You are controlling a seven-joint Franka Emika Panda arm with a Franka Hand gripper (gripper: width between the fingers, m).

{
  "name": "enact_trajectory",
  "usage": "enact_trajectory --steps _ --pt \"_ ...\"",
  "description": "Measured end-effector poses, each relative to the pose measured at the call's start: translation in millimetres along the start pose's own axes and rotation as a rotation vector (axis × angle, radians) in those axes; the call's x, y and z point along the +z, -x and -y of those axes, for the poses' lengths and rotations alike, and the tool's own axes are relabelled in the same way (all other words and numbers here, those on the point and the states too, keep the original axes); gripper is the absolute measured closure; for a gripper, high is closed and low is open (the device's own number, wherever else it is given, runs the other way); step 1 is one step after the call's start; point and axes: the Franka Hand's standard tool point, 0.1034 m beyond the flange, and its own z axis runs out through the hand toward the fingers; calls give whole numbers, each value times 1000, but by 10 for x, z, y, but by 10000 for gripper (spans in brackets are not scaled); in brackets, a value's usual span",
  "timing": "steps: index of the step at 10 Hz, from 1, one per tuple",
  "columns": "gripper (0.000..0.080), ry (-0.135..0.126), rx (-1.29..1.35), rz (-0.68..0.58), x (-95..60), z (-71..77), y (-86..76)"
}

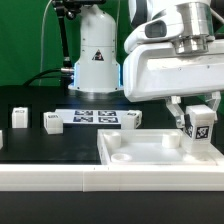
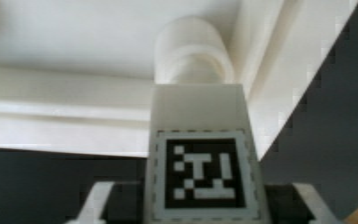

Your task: Assemble one leg

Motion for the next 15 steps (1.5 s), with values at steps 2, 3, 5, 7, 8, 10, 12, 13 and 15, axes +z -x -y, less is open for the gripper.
enact_trajectory --steps 2,3,5,7,8,10,12,13,15 --pt "508 8 -1 -36 23 -25 -2" --pt "508 10 -3 -54 23 -20 0" --pt "503 10 -2 -54 22 -22 -4" --pt "262 10 -2 -54 23 -22 -4" --pt "173 10 -2 -54 23 -22 -4" --pt "157 10 -2 -54 23 -22 -4" --pt "151 10 -2 -54 23 -22 -4" --pt "150 9 -3 -50 3 -20 -13" --pt "150 8 -20 -31 -139 -35 -80"
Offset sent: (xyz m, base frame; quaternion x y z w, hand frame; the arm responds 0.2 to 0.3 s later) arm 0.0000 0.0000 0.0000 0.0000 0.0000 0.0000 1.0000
